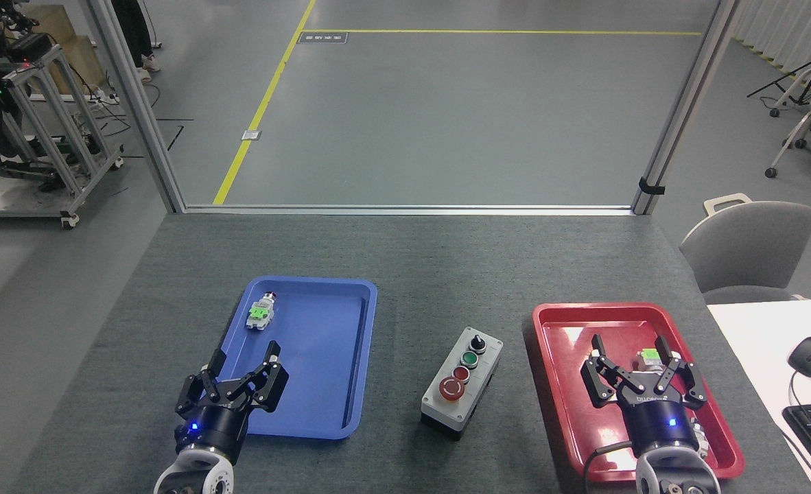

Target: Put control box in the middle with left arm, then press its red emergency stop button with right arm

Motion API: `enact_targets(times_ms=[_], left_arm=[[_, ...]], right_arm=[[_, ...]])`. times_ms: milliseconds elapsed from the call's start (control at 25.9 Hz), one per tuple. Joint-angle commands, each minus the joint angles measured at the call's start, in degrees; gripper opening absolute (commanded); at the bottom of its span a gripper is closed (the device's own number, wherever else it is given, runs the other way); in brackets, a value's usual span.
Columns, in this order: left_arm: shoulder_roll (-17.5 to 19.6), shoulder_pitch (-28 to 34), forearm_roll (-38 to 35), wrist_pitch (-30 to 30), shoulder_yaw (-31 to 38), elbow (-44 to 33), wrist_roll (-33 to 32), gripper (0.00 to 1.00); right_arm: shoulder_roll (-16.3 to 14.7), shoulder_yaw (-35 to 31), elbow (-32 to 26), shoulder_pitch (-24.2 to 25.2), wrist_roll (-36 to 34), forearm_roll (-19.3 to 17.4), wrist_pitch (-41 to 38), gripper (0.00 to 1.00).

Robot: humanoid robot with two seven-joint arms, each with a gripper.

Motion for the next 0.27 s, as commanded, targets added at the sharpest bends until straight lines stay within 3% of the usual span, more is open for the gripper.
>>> enact_targets(times_ms=[0, 232], left_arm=[[0.0, 0.0, 0.0, 0.0, 0.0, 0.0, 0.0, 0.99], [0.0, 0.0, 0.0, 0.0, 0.0, 0.0, 0.0, 0.99]], right_arm=[[0.0, 0.0, -1.2, 0.9, -0.1, -0.1, 0.8, 1.00], [0.0, 0.0, -1.2, 0.8, -0.2, -0.2, 0.8, 1.00]])
